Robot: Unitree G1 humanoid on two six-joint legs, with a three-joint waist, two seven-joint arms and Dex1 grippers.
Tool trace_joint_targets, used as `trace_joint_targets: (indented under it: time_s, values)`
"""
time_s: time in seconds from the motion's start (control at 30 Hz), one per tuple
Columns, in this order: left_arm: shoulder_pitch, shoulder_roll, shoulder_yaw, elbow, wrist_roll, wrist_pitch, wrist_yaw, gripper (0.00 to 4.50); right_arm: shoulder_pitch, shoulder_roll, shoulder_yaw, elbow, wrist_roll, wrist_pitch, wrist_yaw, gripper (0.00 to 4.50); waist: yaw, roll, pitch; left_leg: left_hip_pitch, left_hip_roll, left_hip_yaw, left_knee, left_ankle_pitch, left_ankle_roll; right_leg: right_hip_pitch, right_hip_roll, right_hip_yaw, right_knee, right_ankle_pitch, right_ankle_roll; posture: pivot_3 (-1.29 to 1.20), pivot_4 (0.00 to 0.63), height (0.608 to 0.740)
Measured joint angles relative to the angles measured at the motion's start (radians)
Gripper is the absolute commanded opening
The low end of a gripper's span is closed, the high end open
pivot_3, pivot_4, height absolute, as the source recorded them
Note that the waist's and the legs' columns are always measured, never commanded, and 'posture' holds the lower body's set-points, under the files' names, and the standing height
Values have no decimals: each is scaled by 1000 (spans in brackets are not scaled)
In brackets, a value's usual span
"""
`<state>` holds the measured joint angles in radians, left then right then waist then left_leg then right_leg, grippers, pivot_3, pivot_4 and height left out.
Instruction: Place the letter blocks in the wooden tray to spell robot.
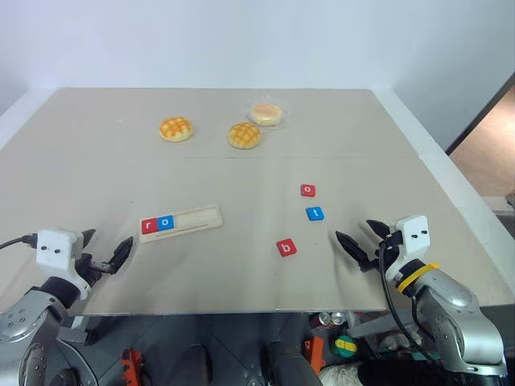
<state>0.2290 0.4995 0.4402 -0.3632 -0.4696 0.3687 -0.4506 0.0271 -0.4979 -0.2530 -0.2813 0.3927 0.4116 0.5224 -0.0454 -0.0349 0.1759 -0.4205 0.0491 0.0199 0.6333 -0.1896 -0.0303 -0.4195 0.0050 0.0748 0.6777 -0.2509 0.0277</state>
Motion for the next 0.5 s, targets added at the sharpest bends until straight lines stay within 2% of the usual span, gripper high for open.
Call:
trace_joint_targets:
  time_s: [0.37,0.5]
  values:
    - [-2,24,-1,0,-30,0,-87,4500,-22,-44,-1,12,9,-1,44,4486,0,0,0,0,0,0,0,0,0,0,0,0,0,0,-1,0,150,740]
    - [-63,102,-26,18,-29,0,-159,4500,-49,-76,13,42,15,-15,115,4486,0,0,0,0,0,0,1,0,1,0,0,0,0,1,-2,0,150,740]
